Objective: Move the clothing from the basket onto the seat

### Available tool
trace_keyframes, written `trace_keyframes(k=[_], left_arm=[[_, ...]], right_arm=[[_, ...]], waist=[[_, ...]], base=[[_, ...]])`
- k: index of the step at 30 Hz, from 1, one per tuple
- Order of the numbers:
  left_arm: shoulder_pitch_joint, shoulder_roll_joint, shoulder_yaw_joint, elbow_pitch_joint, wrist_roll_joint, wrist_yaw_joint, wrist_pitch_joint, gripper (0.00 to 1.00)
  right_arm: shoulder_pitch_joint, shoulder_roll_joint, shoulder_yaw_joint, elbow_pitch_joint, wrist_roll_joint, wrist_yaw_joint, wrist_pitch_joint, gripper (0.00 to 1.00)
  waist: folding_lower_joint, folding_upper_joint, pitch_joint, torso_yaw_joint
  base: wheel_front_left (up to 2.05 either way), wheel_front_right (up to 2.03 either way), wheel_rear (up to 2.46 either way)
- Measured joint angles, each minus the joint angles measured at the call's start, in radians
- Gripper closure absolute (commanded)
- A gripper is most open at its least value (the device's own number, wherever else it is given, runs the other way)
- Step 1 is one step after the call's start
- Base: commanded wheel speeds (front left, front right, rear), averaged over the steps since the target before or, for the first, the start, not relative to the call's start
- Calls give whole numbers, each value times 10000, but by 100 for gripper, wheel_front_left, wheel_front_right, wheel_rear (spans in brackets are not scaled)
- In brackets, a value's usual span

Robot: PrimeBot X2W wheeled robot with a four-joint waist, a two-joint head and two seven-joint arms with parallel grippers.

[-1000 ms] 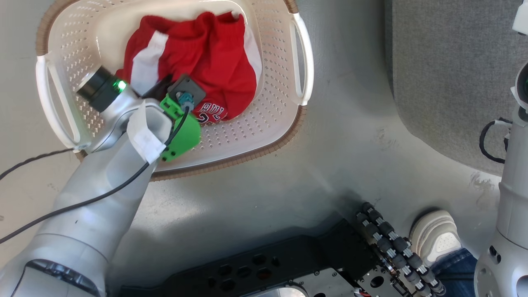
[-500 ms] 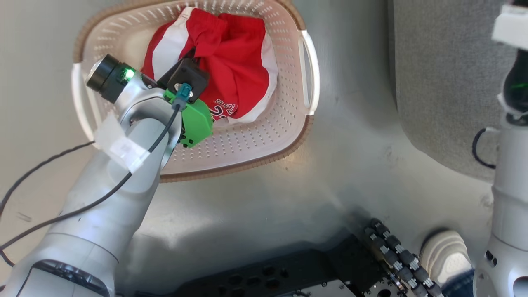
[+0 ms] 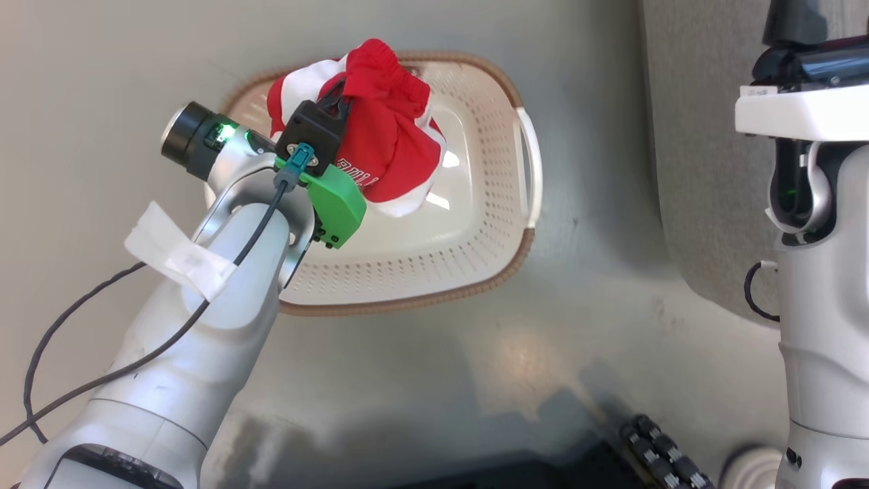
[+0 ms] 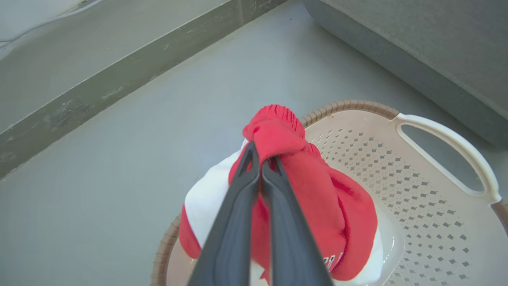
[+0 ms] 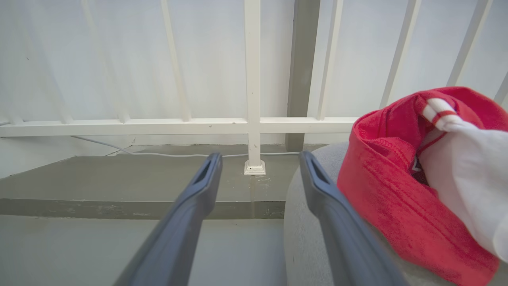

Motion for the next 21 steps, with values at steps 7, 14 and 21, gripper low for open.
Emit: trace_keyframes(k=[7, 14, 21], left_arm=[[75, -36, 336, -545, -326, -4, -12, 100], [77, -65, 610, -1030, -769, -105, -13, 100], [125, -105, 807, -1218, -1195, -265, -13, 100]], right_arm=[[294, 0, 31, 437, -12, 90, 0, 0], [1115, 12, 52, 1179, -21, 121, 2, 0], [1626, 38, 391, 1691, -56, 274, 2, 0]], waist=[[0, 0, -976, 363], [0, 0, -2404, 816], [-1, -1, -3420, 1069]], base=[[0, 0, 0], [0, 0, 0], [0, 0, 0]])
